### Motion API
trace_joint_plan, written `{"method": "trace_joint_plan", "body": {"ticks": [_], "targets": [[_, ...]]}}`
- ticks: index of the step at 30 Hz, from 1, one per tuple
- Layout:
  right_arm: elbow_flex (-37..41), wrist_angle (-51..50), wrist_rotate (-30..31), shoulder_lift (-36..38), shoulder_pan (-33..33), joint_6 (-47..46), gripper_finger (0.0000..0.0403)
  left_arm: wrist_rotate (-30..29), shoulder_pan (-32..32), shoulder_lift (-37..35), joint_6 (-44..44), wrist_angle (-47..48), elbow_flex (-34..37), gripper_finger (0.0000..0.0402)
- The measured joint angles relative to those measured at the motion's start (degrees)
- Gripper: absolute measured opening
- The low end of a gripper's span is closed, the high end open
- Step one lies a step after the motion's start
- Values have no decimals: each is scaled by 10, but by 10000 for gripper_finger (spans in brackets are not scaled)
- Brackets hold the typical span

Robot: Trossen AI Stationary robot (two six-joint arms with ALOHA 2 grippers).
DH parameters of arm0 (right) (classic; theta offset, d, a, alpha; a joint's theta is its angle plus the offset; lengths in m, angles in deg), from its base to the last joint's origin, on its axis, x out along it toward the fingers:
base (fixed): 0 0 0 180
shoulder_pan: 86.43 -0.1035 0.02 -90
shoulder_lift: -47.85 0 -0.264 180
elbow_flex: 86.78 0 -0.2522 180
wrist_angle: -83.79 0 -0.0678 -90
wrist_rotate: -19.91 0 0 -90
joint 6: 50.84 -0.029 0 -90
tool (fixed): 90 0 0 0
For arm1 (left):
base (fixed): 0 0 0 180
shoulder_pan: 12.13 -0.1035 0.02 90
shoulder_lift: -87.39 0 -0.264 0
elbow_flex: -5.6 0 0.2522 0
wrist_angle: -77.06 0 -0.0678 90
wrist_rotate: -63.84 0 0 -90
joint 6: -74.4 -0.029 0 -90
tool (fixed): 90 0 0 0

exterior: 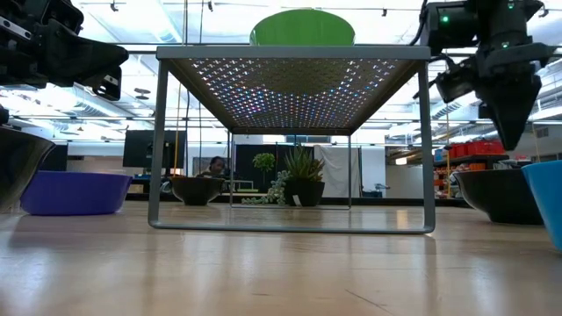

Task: Pick & Place Mini bowls
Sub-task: Put the bottom right white patterned bowl on the shelf

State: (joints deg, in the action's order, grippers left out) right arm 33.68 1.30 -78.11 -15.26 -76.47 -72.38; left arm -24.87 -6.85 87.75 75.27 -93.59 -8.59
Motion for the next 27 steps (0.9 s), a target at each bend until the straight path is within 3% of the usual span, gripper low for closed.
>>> {"method": "trace_joint_plan", "body": {"ticks": [6,13,20,27], "targets": [[20,10,-15,0,0,-57,90,0,0,0,0,0,0,30],[22,44,-15,0,0,-94,128,0,0,0,0,0,0,30],[24,66,7,0,0,-104,168,0,0,0,0,0,0,30],[62,92,0,0,0,-108,183,0,0,0,0,0,0,30]]}}
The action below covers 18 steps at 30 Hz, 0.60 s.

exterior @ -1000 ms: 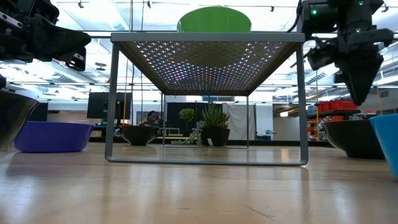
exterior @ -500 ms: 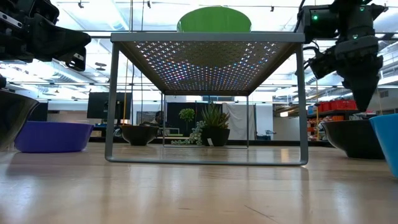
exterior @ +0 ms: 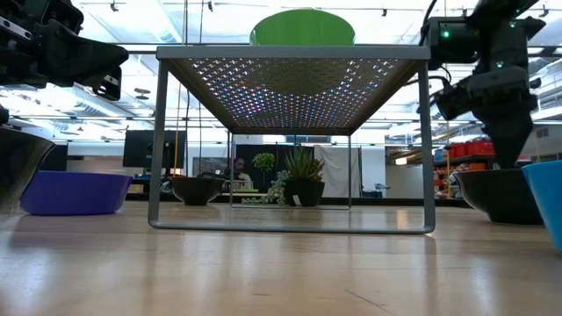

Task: Pick & Place Mini bowls
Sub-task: Put the bottom right white patterned bowl on the shelf

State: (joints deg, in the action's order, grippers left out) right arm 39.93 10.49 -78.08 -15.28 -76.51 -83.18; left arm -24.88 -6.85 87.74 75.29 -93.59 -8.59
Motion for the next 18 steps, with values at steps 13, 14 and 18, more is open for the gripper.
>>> {"method": "trace_joint_plan", "body": {"ticks": [13,14,18], "targets": [[43,39,-6,0,0,13,183,0,0,0,0,0,0,30],[44,40,-6,0,0,13,183,0,0,0,0,0,0,30],[44,44,-6,0,0,13,177,0,0,0,0,0,0,30]]}}
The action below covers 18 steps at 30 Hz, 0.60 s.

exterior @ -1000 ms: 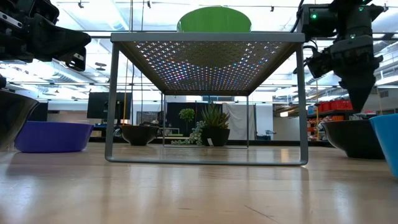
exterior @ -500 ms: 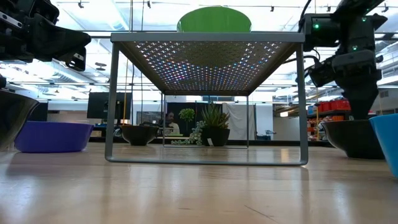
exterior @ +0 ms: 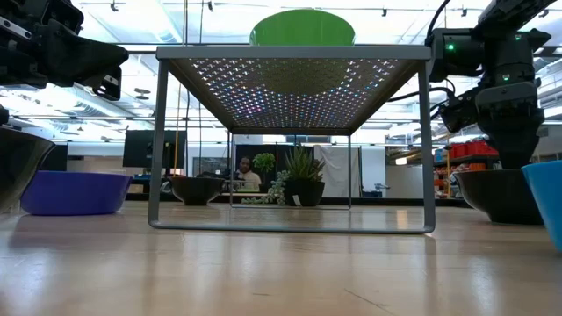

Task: Pick & Place Mini bowls
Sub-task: Put the bottom right white patterned bowl on the shelf

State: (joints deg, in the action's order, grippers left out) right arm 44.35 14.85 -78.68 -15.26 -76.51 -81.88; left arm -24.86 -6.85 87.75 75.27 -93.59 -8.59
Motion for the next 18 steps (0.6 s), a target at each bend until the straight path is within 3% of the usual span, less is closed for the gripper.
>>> {"method": "trace_joint_plan", "body": {"ticks": [18], "targets": [[0,3,2,0,0,11,92,0,0,0,0,0,0,30]]}}
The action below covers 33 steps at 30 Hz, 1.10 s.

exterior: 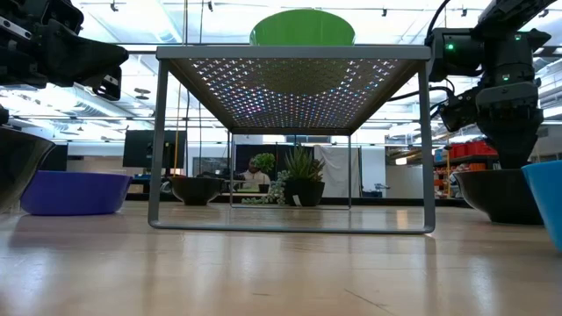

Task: Pick & Place Mini bowls
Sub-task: Put the bottom right white patterned bowl on the shelf

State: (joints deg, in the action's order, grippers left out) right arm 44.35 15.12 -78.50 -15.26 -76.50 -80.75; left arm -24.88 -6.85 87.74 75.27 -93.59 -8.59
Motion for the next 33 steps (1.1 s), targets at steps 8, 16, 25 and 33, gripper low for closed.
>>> {"method": "trace_joint_plan", "body": {"ticks": [8,16,25,33], "targets": [[0,0,0,0,0,4,76,0,0,0,0,0,0,30],[0,0,-2,0,0,4,24,0,0,0,0,0,0,30],[0,0,-7,0,0,6,5,0,0,0,0,0,0,30],[0,0,-7,0,0,7,2,0,0,0,0,0,0,30]]}}
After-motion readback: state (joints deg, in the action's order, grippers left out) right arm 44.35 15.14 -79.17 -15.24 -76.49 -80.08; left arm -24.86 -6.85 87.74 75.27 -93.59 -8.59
